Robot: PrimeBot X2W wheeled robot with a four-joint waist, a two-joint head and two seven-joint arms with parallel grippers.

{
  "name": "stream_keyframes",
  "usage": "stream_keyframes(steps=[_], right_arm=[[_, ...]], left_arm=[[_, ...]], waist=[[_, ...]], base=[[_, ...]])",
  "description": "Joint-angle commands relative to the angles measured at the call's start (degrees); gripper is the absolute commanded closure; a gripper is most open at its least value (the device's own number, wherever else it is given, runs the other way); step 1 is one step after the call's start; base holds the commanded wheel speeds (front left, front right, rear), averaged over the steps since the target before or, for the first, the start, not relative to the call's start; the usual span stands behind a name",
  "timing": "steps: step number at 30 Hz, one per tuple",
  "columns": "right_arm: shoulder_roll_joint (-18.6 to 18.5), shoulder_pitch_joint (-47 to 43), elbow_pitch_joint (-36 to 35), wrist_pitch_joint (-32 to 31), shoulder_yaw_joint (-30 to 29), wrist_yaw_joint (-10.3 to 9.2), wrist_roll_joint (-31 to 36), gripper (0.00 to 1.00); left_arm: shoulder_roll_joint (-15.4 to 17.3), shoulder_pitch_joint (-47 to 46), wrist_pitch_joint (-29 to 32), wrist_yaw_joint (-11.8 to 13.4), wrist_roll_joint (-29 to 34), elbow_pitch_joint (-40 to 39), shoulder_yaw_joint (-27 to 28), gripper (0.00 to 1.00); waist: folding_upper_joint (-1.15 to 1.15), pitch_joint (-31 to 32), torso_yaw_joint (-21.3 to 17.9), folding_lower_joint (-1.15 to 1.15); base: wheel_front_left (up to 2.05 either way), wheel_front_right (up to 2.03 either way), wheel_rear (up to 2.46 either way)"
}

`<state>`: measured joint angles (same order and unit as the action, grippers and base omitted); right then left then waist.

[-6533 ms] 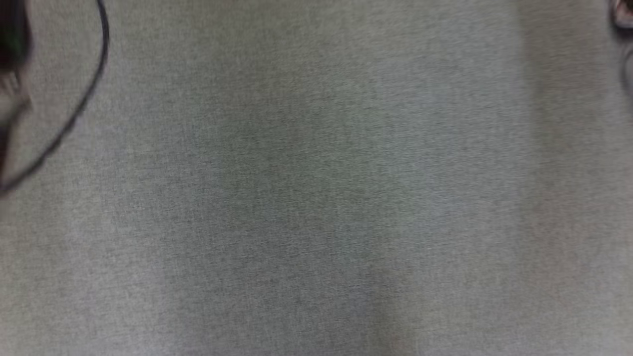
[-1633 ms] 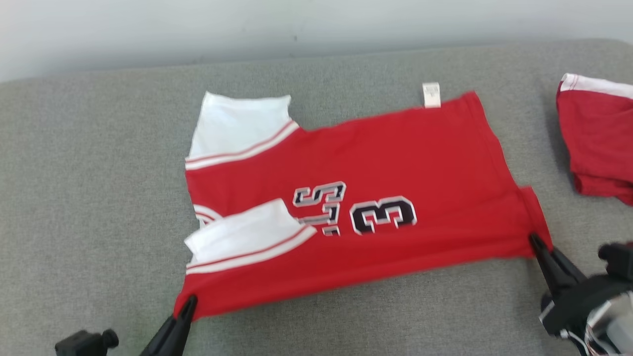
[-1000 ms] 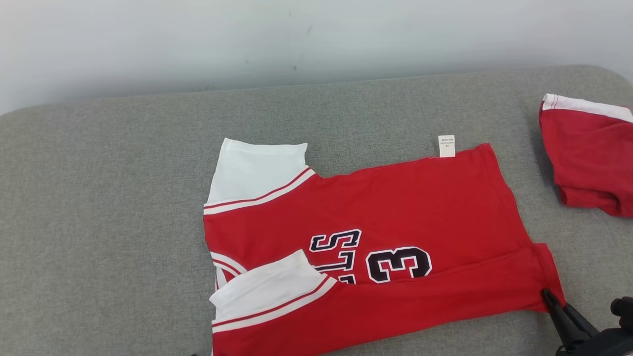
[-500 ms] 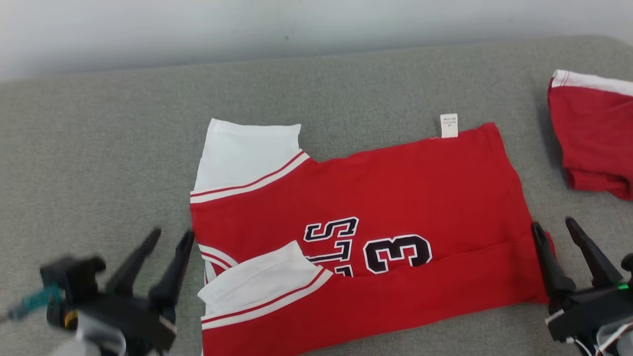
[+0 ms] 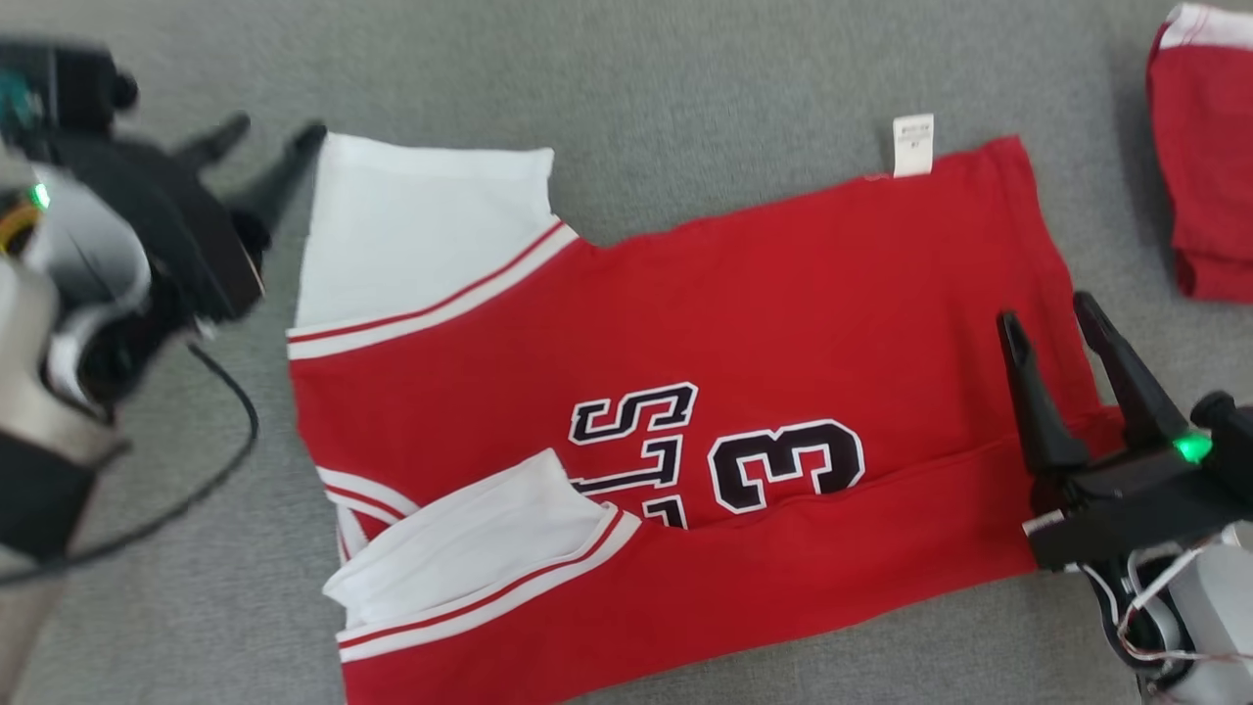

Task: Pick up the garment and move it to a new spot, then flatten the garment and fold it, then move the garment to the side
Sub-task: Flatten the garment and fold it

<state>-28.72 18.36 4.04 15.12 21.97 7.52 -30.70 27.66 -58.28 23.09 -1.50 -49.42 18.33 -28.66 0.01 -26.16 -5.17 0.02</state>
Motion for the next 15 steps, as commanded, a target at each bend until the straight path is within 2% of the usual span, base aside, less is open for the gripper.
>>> stream_keyframes(steps=[1,7,11,14,15], right_arm=[[0.2,1.3,-0.3,0.1,0.1,-0.07,0.3,0.00],[0.9,3.4,-0.3,0.1,0.6,-0.07,0.5,0.00],[1.4,4.3,-0.1,0.1,0.9,-0.07,0.5,0.00],[1.5,4.7,0.0,0.1,1.0,-0.07,0.4,0.00],[1.5,4.7,0.2,0.1,0.9,-0.07,0.4,0.00]], left_arm=[[-0.2,-3.1,2.4,-1.0,1.0,2.3,-1.2,0.00],[0.7,-9.6,9.3,-2.7,3.1,8.8,-4.9,0.00],[1.1,-11.8,11.0,-3.4,5.0,11.9,-6.9,0.00],[0.7,-11.7,12.6,-4.0,4.2,13.7,-8.1,0.00],[0.5,-11.6,12.9,-4.2,3.9,13.9,-8.4,0.32]], waist=[[-0.01,-4.7,-2.7,-0.02],[-0.01,-7.0,-4.0,-0.02],[-0.01,-7.8,-4.7,-0.02],[-0.01,-7.9,-4.9,-0.02],[-0.01,-7.9,-4.9,-0.02]], base=[[0.00,0.00,0.00],[0.00,0.00,0.00],[0.00,0.00,0.00],[0.00,0.00,0.00],[0.00,0.00,0.00]])
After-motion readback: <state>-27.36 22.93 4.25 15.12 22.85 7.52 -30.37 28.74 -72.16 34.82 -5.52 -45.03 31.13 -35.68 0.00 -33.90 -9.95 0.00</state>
